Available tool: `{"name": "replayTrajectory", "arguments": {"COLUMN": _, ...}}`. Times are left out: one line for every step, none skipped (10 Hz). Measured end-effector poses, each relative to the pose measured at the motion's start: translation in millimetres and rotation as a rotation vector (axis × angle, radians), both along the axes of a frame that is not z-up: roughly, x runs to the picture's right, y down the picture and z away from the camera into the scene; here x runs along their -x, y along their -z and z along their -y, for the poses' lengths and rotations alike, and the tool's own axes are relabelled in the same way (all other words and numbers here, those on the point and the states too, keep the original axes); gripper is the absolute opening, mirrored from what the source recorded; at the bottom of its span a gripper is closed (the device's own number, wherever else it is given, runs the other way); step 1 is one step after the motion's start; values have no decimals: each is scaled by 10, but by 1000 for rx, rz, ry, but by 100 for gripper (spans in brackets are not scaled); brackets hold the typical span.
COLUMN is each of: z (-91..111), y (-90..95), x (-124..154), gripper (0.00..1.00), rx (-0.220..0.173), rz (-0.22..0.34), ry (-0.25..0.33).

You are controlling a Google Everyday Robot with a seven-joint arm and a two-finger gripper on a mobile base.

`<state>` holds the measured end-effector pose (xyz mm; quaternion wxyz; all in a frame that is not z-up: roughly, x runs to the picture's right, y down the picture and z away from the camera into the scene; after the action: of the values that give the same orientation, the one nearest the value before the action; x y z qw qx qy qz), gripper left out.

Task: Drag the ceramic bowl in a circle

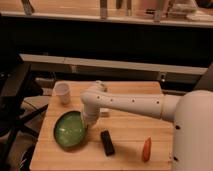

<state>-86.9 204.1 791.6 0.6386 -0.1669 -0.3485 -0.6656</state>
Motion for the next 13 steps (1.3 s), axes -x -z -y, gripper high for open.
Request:
{"name": "replayTrajectory", "arguments": {"z": -6, "y": 28, "x": 3, "gripper": 1, "rx": -1, "rz": 11, "ry": 7}}
{"name": "replayTrajectory", "arguments": {"z": 21, "y": 30, "x": 7, "gripper": 1, "rx": -7, "rz": 21, "ry": 16}}
{"name": "replayTrajectory", "arguments": {"z": 22, "y": 31, "x": 39, "gripper": 1, "rx": -9, "rz": 25, "ry": 25}}
{"name": "replayTrajectory", "arguments": {"z": 5, "y": 47, "x": 154, "gripper": 1, "rx": -18, "rz": 35, "ry": 41}}
{"name": "replayTrajectory", "arguments": {"z": 52, "y": 22, "x": 250, "gripper": 1, "rx": -25, "rz": 47, "ry": 49}}
{"name": "replayTrajectory", "arguments": {"z": 96, "y": -4, "x": 298, "gripper": 1, "rx": -31, "rz": 63, "ry": 66}}
{"name": "replayTrajectory", "arguments": {"z": 94, "y": -1, "x": 303, "gripper": 1, "rx": -31, "rz": 65, "ry": 77}}
{"name": "replayTrajectory", "arguments": {"z": 110, "y": -4, "x": 316, "gripper": 1, "rx": -33, "rz": 69, "ry": 81}}
{"name": "replayTrajectory", "arguments": {"z": 136, "y": -11, "x": 330, "gripper": 1, "rx": -34, "rz": 71, "ry": 82}}
{"name": "replayTrajectory", "arguments": {"z": 150, "y": -20, "x": 332, "gripper": 1, "rx": -32, "rz": 73, "ry": 81}}
{"name": "replayTrajectory", "arguments": {"z": 187, "y": -52, "x": 280, "gripper": 1, "rx": -30, "rz": 73, "ry": 73}}
{"name": "replayTrajectory", "arguments": {"z": 200, "y": -64, "x": 258, "gripper": 1, "rx": -29, "rz": 73, "ry": 74}}
{"name": "replayTrajectory", "arguments": {"z": 217, "y": -75, "x": 268, "gripper": 1, "rx": -28, "rz": 79, "ry": 75}}
